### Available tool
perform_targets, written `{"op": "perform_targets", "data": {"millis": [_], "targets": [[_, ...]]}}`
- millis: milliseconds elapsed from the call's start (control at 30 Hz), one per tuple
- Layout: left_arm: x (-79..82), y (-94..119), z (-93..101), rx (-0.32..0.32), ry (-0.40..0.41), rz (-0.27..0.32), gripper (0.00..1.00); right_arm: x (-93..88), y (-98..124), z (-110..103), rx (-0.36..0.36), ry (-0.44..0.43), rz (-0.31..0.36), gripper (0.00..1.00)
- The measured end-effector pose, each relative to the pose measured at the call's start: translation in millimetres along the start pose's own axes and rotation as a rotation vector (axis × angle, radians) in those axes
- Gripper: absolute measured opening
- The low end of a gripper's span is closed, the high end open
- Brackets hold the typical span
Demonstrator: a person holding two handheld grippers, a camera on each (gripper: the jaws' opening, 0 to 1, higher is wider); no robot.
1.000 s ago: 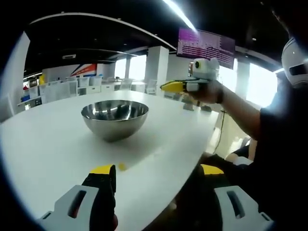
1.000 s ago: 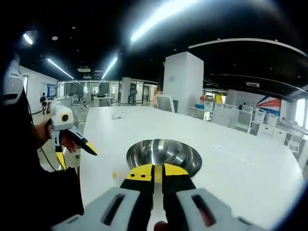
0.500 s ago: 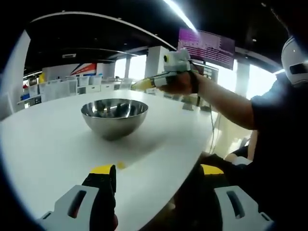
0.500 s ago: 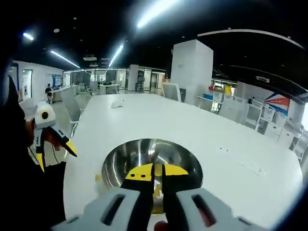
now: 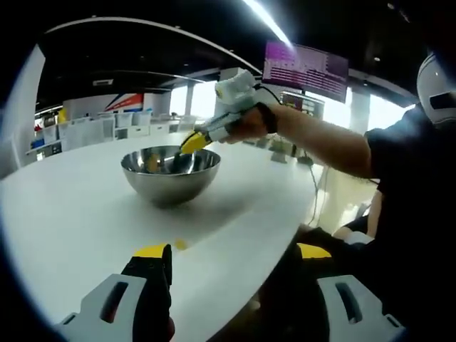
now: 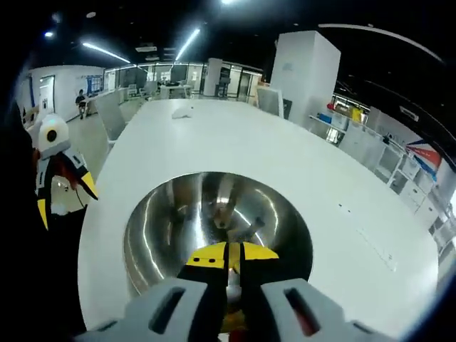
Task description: Pick up the QQ candy scattered on the table and place it into the stainless steel bowl on the table
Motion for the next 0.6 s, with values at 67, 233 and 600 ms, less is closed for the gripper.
{"op": "perform_targets", "data": {"millis": [67, 233, 600], "targets": [[-0.3, 0.1, 0.0, 0.002, -0.003, -0.002, 0.69, -3.6, -3.0, -3.9, 0.016, 0.021, -0.034, 0.07], [-0.9, 1.2, 0.7, 0.004, -0.005, -0.007, 0.69, -3.7, -3.3, -9.5, 0.023, 0.067, -0.076, 0.07], [0.5, 2.6, 2.8, 0.003, -0.01, -0.003, 0.69, -1.2, -1.3, -18.8, 0.06, 0.08, -0.087, 0.1]]}}
Point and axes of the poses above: the point that each gripper's makers call its tool centre point, and the gripper's own axes: y roughly backward along the fingers, z roughly to its right, x roughly out of its top, the point moved 1 cm from there along y, roughly backward along the fingers, and after that the axes turned 12 degrees about y, right-handed, at the moved point
